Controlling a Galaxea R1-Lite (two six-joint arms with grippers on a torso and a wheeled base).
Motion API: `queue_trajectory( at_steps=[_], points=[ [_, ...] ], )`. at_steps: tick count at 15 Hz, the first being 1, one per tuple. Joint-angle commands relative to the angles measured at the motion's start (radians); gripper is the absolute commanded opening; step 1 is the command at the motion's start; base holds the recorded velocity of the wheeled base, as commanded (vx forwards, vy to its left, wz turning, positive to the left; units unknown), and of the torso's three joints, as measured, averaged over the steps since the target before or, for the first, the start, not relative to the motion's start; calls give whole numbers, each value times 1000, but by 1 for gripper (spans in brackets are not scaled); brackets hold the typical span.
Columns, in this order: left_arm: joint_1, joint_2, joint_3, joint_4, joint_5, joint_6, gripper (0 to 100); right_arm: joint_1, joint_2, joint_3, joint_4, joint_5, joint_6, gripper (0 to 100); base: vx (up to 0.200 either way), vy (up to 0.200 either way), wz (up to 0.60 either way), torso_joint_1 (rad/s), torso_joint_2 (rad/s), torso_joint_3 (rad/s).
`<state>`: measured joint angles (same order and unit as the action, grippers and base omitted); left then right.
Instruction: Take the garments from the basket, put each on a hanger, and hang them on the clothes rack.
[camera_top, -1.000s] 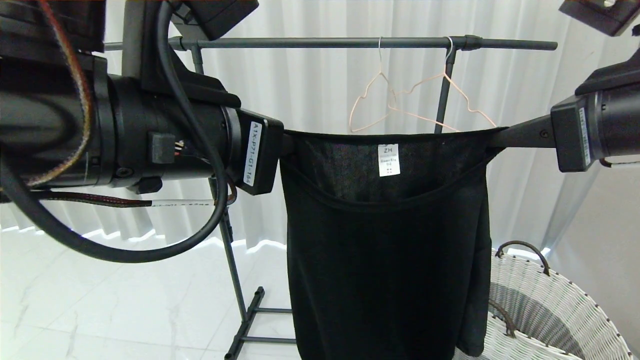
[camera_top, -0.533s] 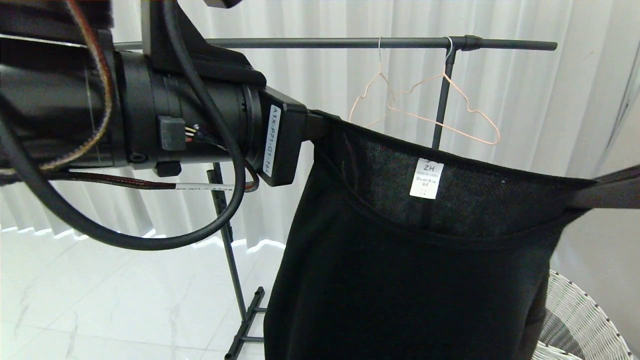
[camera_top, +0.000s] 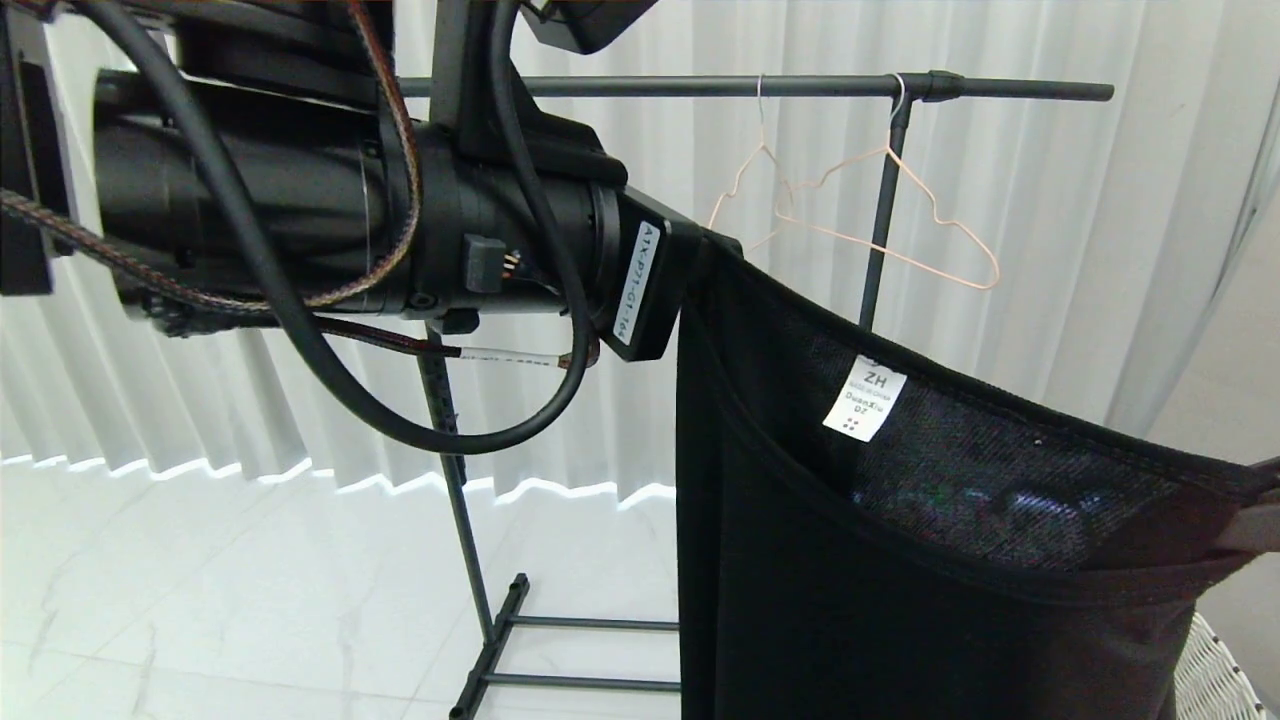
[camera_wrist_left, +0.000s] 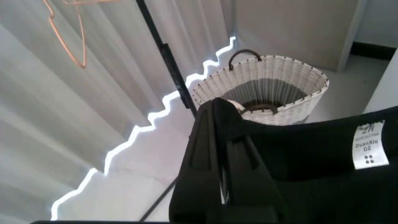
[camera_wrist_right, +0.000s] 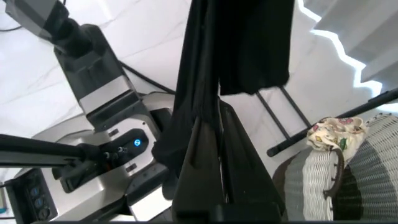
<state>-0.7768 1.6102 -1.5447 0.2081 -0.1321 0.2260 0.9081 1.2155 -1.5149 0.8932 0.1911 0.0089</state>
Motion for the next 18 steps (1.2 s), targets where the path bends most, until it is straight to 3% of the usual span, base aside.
queue_trajectory(
  at_steps=[1, 5, 7, 10, 14, 18],
  points=[
    [2, 10, 1, 1, 0, 0, 0, 3, -1, -1, 0, -4, 0, 0, 0, 0, 0, 0, 0, 0],
    [2, -24, 21, 42, 5, -22, 0, -15, -2, 4, -2, -53, 0, 0, 0, 0, 0, 0, 0, 0],
    [2, -95, 52, 155, 3, -103, 0, -84, 25, 10, -22, -87, -6, 0, 0, 0, 0, 0, 0, 0],
    [-2, -185, 133, 186, 2, -201, 0, -158, 90, 10, -172, -94, -6, 0, 0, 0, 0, 0, 0, 0],
    [-191, -337, 370, 188, 6, -310, 0, -189, 248, -19, -444, -90, -3, 0, 0, 0, 0, 0, 0, 0],
    [-274, -343, 393, 186, 11, -343, 0, -183, 306, -97, -450, -87, -4, 0, 0, 0, 0, 0, 0, 0]
  ],
)
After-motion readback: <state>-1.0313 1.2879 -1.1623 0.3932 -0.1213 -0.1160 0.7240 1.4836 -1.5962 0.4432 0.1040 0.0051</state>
